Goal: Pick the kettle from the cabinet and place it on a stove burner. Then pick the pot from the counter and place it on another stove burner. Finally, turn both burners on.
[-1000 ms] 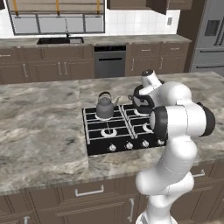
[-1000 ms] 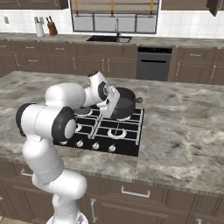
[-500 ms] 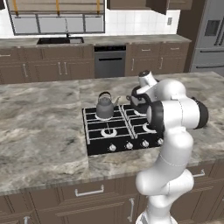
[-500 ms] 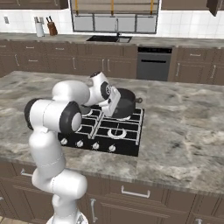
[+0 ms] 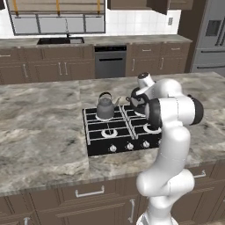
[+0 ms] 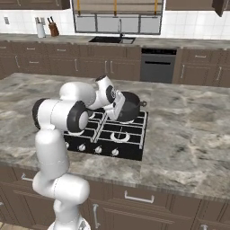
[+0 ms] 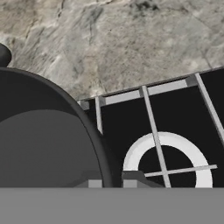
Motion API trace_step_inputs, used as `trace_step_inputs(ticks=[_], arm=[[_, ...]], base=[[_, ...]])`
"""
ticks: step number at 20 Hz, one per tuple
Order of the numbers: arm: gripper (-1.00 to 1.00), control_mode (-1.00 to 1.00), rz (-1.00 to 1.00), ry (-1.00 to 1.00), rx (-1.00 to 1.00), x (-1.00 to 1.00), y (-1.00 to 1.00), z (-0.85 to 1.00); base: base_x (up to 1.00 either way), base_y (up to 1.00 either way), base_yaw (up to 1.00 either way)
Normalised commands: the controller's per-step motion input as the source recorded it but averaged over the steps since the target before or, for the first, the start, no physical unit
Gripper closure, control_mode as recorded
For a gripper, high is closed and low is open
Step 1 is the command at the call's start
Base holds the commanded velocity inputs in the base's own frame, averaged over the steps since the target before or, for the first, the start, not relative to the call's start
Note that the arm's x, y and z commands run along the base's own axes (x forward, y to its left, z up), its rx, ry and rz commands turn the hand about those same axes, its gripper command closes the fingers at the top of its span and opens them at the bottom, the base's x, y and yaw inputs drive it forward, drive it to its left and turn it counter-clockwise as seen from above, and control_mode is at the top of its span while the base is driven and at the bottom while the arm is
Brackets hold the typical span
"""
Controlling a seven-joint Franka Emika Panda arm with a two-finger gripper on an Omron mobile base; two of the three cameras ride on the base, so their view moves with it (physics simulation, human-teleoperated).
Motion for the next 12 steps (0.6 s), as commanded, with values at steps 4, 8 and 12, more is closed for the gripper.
trace_step_inputs(ticks=[4, 8, 12], arm=[[1.0, -1.0, 0.0, 0.01, 0.0, 0.28, -0.1, -0.15], [1.0, -1.0, 0.0, 0.02, 0.0, 0.26, -0.05, -0.1], [1.0, -1.0, 0.0, 0.03, 0.0, 0.25, -0.01, -0.07]], base=[[0.0, 0.0, 0.0], [0.0, 0.0, 0.0], [0.0, 0.0, 0.0]])
